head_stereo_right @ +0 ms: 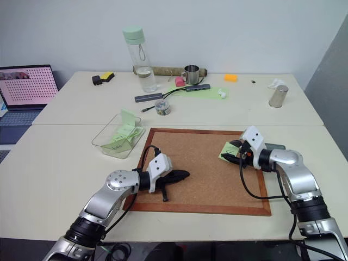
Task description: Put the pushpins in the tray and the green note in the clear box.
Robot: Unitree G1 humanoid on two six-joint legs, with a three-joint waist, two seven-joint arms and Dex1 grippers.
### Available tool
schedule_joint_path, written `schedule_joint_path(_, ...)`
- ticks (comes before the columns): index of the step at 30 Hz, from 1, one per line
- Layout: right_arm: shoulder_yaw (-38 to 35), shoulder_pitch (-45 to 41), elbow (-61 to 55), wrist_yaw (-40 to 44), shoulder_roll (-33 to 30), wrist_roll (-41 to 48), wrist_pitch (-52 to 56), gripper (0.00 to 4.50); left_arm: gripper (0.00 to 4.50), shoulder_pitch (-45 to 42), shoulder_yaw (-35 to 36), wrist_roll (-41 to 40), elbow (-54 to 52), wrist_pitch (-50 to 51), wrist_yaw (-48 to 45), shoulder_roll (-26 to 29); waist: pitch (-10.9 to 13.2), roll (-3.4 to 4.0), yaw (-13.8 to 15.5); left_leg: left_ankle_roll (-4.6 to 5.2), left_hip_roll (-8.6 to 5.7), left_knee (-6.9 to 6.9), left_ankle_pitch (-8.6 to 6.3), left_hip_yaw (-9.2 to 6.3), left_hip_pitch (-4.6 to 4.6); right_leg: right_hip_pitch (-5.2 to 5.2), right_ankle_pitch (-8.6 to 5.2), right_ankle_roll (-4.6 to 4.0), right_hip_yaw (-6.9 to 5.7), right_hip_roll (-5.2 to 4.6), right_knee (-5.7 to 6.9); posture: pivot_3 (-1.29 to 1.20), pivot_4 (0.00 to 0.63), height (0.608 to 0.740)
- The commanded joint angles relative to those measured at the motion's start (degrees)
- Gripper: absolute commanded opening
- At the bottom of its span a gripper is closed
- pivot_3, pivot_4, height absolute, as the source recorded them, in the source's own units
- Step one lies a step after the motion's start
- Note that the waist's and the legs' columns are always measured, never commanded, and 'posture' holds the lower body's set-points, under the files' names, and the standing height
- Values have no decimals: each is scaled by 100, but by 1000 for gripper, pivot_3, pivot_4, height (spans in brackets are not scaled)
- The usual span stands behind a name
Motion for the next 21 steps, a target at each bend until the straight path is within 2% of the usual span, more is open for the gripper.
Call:
schedule_joint_path(1,45,-183,178,10,132,-79,-259,3119,0,220,-107,175,177,235,23,105,0,0,-4,0,0,0,0,0,0,0,0,0,0,0,0,0,150,740)
schedule_joint_path(9,105,-185,504,21,339,-185,-503,3119,0,260,-107,168,107,282,62,122,0,0,-5,0,0,0,0,0,0,-1,0,0,0,0,1,0,150,740)
schedule_joint_path(11,96,-203,596,12,384,-196,-545,2753,0,266,-107,166,99,286,68,126,0,0,-6,0,0,-1,0,0,0,-1,0,0,0,0,1,0,150,740)
schedule_joint_path(12,88,-209,622,15,399,-201,-555,2727,0,267,-107,165,99,287,68,127,0,0,-6,0,0,0,0,0,0,-1,0,0,0,0,1,0,150,740)
schedule_joint_path(21,15,-177,722,41,466,-163,-550,963,0,309,-96,167,56,309,86,139,0,0,-13,0,0,-1,0,0,1,-1,0,0,0,0,1,0,150,740)
